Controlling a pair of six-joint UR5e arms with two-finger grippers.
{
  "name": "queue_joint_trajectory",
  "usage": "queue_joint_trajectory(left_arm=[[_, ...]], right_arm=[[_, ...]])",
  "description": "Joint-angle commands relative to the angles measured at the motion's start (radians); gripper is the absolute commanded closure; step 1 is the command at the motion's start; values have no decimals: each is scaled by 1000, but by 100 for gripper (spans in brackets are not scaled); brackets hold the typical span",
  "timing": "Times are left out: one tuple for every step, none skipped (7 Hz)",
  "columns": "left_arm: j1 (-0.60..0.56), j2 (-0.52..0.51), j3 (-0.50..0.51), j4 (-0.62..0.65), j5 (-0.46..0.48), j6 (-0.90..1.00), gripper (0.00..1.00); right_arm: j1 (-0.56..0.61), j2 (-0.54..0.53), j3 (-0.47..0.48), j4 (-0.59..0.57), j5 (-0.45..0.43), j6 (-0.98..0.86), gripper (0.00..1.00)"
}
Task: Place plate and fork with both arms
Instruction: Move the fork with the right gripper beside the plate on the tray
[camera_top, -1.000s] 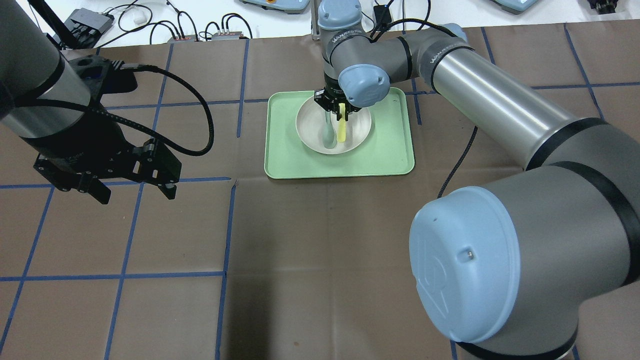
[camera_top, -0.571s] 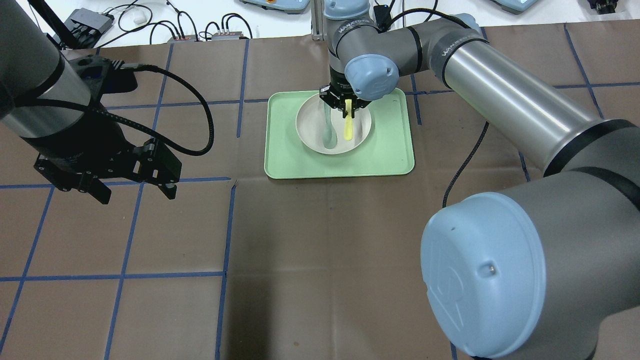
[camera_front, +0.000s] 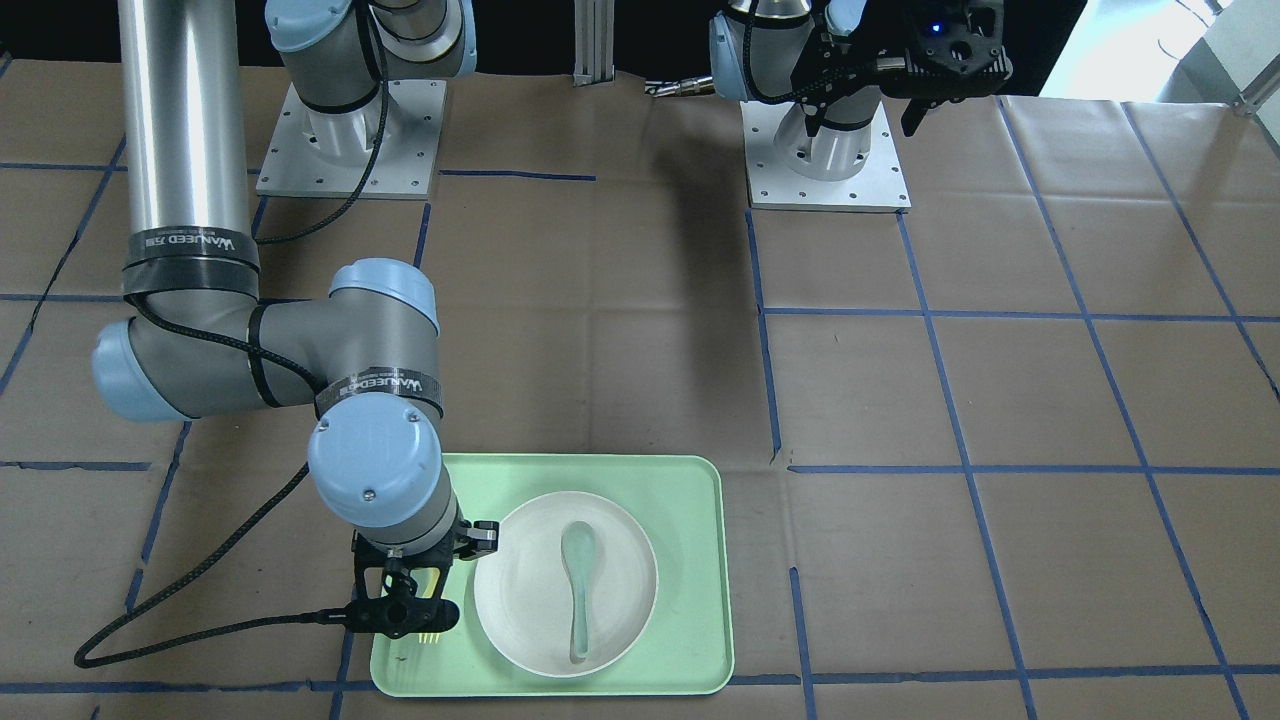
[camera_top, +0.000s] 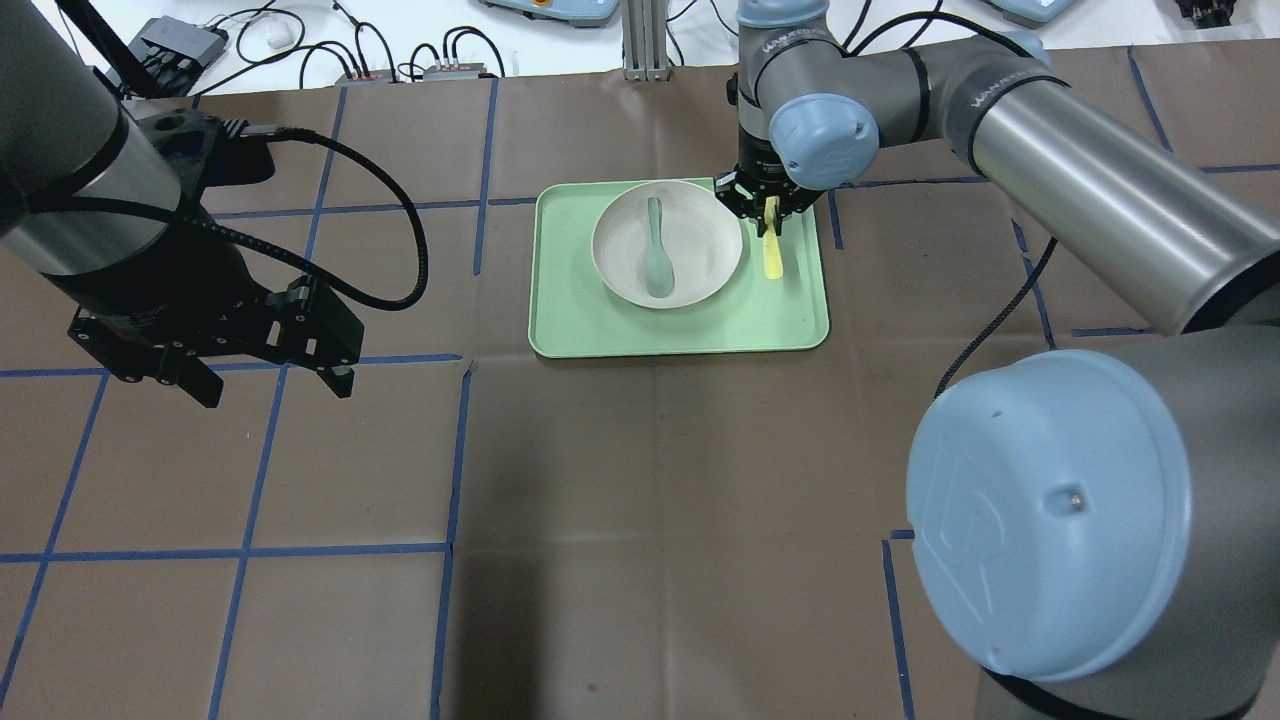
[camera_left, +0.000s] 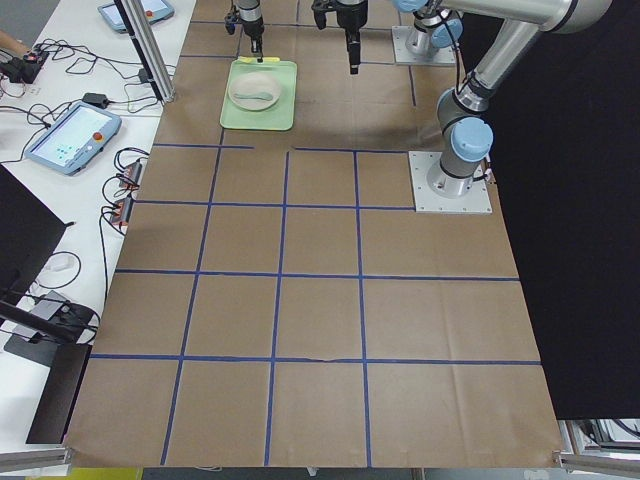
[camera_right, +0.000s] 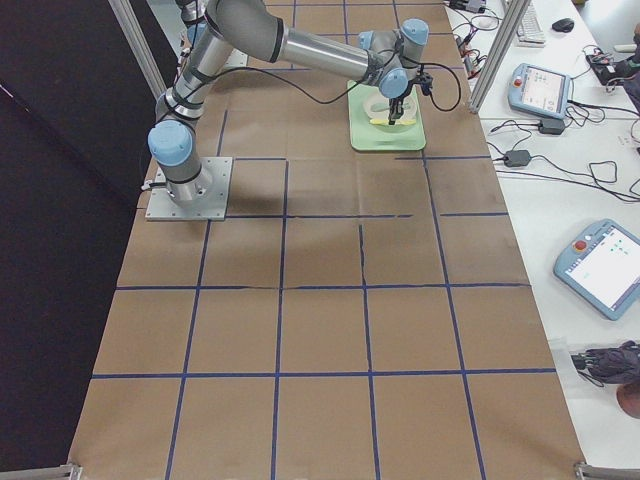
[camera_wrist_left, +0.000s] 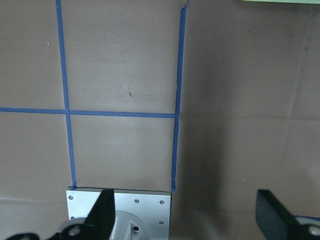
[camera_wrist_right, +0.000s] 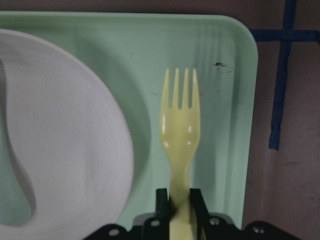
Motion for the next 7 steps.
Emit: queue_joint_trajectory(left_arm=[[0,0,0,0,-1,0,0],[0,0,0,0,-3,0,0],[0,0,-1,0,-3,0,0],[0,0,-1,0,-3,0,0],[0,0,-1,0,-3,0,0],[0,0,-1,0,-3,0,0],[0,0,-1,0,-3,0,0]], right_arm=[[-37,-7,78,-31,11,-21,100],[-34,4,82,-75,9,-20,100],[-31,21,80,-110,9,-15,100],[-26,39,80,-138,9,-18,100],[-20,41,80,-150,9,-12,100],[-20,42,80,-151,9,-12,100],[-22,41,80,-151,6,-12,75]])
